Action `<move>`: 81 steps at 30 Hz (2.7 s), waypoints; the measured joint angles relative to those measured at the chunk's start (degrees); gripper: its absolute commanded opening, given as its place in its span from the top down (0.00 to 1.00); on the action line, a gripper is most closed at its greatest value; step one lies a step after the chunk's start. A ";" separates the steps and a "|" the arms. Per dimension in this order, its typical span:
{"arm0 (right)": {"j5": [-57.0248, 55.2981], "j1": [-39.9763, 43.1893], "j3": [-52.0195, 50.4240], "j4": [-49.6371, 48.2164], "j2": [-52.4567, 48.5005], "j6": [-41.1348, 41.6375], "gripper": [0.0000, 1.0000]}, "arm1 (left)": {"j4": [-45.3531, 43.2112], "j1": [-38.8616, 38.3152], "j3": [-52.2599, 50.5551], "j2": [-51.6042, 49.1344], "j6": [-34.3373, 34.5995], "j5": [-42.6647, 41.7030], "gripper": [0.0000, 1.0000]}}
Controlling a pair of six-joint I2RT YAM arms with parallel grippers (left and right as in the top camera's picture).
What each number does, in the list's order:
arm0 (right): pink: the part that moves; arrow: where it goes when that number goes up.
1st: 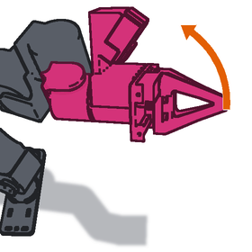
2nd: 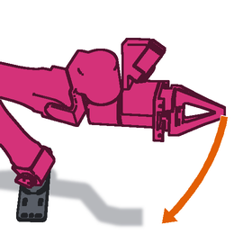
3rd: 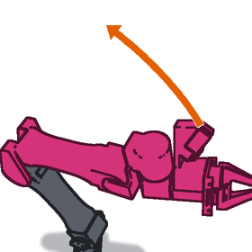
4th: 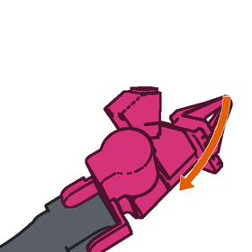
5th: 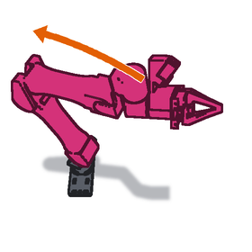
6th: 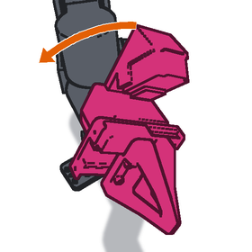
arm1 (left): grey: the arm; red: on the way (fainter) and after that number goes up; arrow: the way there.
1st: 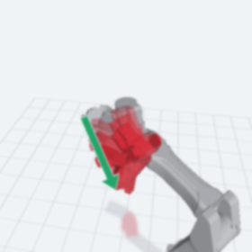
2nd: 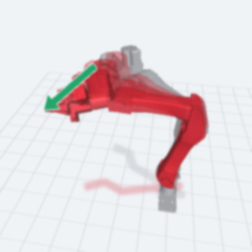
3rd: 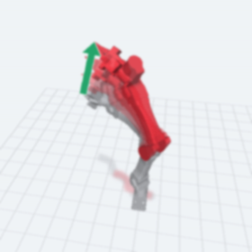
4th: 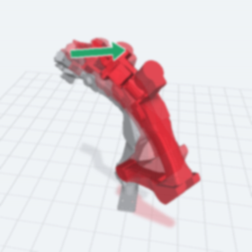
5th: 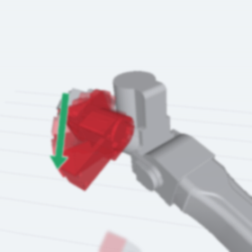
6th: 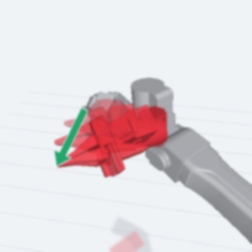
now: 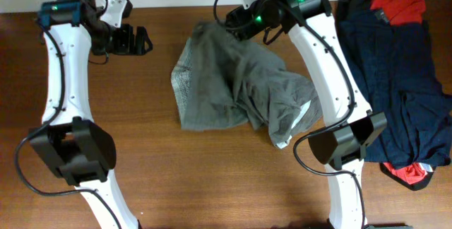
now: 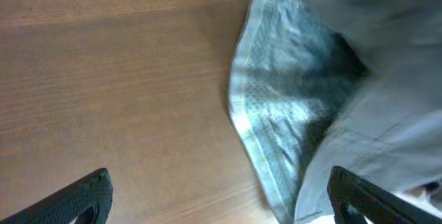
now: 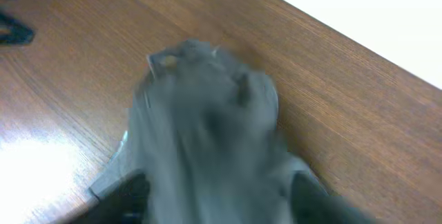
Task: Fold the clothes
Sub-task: 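Drag the grey shorts left onto the open table and release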
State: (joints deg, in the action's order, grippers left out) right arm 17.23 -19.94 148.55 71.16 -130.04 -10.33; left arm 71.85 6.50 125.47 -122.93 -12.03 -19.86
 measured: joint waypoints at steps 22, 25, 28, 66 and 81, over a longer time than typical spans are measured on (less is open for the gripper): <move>-9.75 -22.43 -6.45 8.94 -0.42 9.77 0.34 | -11.02 13.68 -3.45 -0.31 8.26 2.93 0.01; -10.58 -24.09 -12.26 4.13 -1.27 13.03 0.43 | -10.97 13.55 -3.45 -0.31 8.44 2.95 0.01; -12.20 -25.51 -18.45 -0.22 -1.97 17.33 0.47 | -10.82 13.55 -3.45 -0.31 8.44 2.95 0.01; -24.68 -32.39 -30.99 -12.46 -5.38 27.21 0.42 | -9.75 13.55 -3.50 -3.19 8.46 2.95 0.01; -31.82 -31.89 -30.32 -11.10 -10.32 30.97 0.86 | -9.53 13.55 -3.50 -3.19 8.46 6.84 0.01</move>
State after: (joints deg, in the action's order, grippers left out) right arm -14.59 -51.83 118.24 60.05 -140.35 20.64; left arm 62.33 20.05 121.97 -126.13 -3.57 -13.02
